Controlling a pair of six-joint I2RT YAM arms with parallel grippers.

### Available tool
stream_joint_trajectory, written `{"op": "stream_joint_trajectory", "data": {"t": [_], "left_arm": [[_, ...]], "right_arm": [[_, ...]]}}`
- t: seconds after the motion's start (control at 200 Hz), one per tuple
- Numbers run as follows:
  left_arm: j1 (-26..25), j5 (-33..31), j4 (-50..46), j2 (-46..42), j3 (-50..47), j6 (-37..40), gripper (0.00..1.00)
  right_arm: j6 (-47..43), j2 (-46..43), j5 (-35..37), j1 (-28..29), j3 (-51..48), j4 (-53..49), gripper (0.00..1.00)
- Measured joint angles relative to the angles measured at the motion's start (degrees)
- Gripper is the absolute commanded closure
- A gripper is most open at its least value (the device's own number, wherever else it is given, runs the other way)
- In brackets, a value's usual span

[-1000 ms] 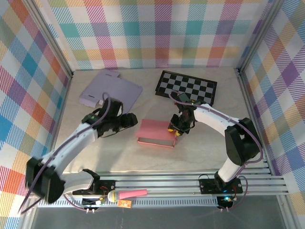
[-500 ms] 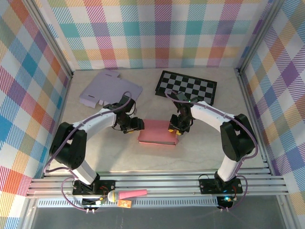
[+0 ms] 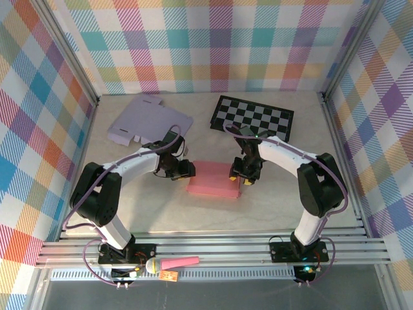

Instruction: Fold the paper box

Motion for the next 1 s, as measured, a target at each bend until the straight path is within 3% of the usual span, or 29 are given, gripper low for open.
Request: {"op": "stream_joint_trajectory", "data": {"t": [0.45,1.0], "left_arm": [[0.0,0.59,2.12,0.33,-1.9,0.07,0.62],[-0.02,1.86,5.2,0.44,-3.56,-1.07,0.73]], "right_arm": [[-1.4,1.33,-1.36,-0.48,-2.32,3.15,0.56],[-2.69,1.9,-7.98,-1.97,-5.14,9.4,0.79]]}}
